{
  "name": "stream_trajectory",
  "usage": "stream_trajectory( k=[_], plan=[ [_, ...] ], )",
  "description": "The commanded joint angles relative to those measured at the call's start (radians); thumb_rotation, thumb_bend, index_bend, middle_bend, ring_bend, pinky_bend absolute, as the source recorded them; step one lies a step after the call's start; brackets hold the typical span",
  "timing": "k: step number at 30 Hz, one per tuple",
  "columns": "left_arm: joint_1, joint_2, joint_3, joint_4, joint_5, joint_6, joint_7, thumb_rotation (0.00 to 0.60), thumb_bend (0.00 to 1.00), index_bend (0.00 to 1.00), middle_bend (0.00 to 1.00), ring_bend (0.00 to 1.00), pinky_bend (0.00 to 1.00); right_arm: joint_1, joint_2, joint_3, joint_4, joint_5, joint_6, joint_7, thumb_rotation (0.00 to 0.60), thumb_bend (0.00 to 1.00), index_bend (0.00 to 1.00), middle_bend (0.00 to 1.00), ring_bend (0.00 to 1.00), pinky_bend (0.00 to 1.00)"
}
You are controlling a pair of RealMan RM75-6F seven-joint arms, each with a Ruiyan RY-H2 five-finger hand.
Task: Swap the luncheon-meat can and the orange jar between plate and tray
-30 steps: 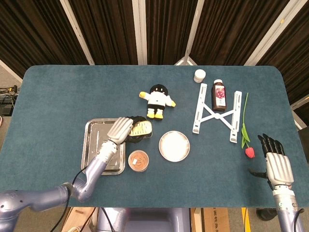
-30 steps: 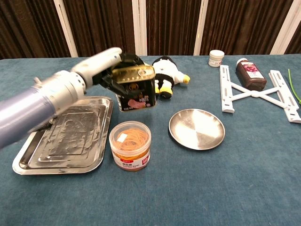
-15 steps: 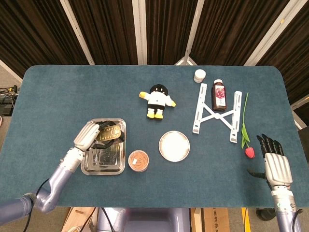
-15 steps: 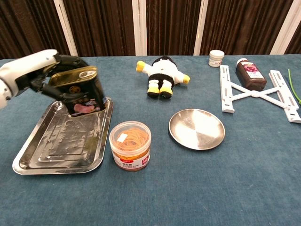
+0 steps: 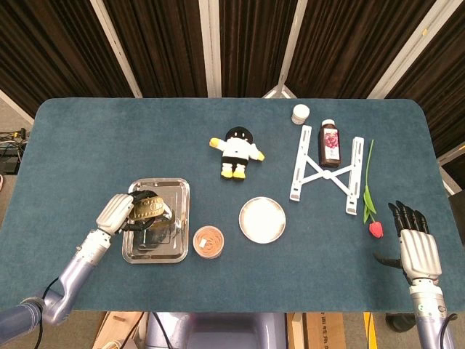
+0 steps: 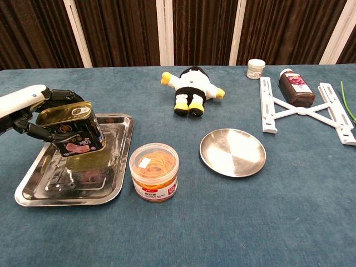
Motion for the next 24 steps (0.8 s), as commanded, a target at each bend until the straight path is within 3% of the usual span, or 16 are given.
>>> stream_trajectory(
  k=[1, 8, 13, 19, 24],
  plan=[
    [0.003, 0.002, 0.007, 0.001, -0.013, -0.036, 0.048, 0.6, 0.45, 0.36, 0.3, 0.22, 0.36, 0.0, 0.004, 0.0, -0.005, 0.003, -0.004, 0.003, 0.6, 0.02, 0.0, 0.0, 0.0, 0.0],
    [-0.01, 0.052, 0.008, -0.087, -0.05, -0.127, 0.122, 0.6, 0.18, 0.2, 0.07, 0.01, 0.19, -0.002, 0.012, -0.001, -0.013, 0.002, -0.004, 0.012, 0.6, 0.02, 0.0, 0.0, 0.0, 0.0],
    [-0.02, 0.096, -0.004, -0.166, -0.071, -0.161, 0.171, 0.6, 0.12, 0.18, 0.0, 0.0, 0.14, 0.001, 0.018, -0.004, -0.021, 0.005, -0.017, 0.012, 0.6, 0.02, 0.0, 0.0, 0.0, 0.0],
    [0.028, 0.2, -0.035, -0.315, -0.031, -0.007, 0.187, 0.6, 0.12, 0.18, 0.0, 0.0, 0.12, -0.002, 0.019, -0.007, -0.024, -0.004, -0.009, 0.015, 0.6, 0.02, 0.0, 0.0, 0.0, 0.0],
    [0.106, 0.308, -0.038, -0.429, 0.002, 0.147, 0.28, 0.6, 0.12, 0.18, 0.0, 0.0, 0.12, 0.0, 0.017, -0.01, -0.021, -0.011, -0.01, 0.013, 0.6, 0.02, 0.0, 0.0, 0.0, 0.0]
  ],
)
